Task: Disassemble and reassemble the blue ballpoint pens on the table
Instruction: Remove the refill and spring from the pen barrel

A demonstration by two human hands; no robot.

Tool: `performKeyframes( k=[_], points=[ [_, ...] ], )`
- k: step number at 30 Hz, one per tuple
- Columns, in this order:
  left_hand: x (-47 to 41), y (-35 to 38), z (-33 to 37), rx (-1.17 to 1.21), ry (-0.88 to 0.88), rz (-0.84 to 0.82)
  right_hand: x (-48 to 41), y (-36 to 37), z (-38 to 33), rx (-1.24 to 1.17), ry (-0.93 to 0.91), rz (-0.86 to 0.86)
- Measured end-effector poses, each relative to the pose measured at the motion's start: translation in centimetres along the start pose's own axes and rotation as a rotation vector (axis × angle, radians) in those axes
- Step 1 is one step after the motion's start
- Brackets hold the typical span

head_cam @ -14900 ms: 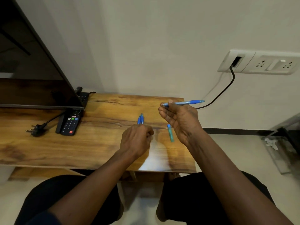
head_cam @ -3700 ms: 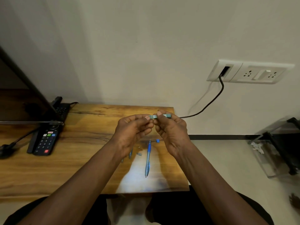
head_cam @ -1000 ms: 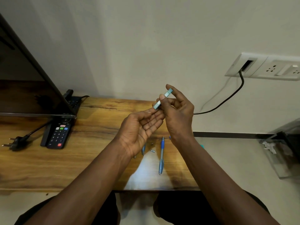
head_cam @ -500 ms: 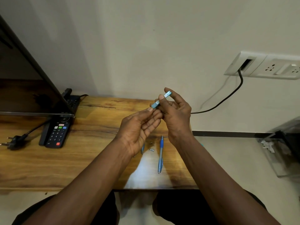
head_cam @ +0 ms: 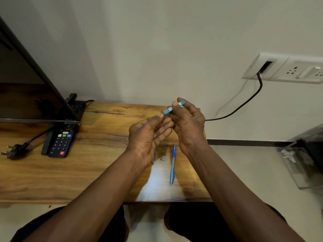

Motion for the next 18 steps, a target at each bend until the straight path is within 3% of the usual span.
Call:
performKeyframes(
  k=[9, 18],
  points=[
    [-0.14, -0.07, 0.12, -0.2, 0.155, 0.108, 0.2, 0.04, 0.27, -0.089, 0.125, 0.041],
    [0.26, -0.06, 0.49, -0.273, 0.173, 0.12, 0.33, -0.11, 0.72, -0.151, 0.189, 0.067]
  ],
)
Point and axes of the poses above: each hand's wrist, its own x-axis away from the middle knuckle, its own y-axis out of the palm, z = x × y, the point moved 3 cm from there along -x, towards the middle knuckle, and after that the axes turned 11 degrees about -y, right-handed, at the moved point
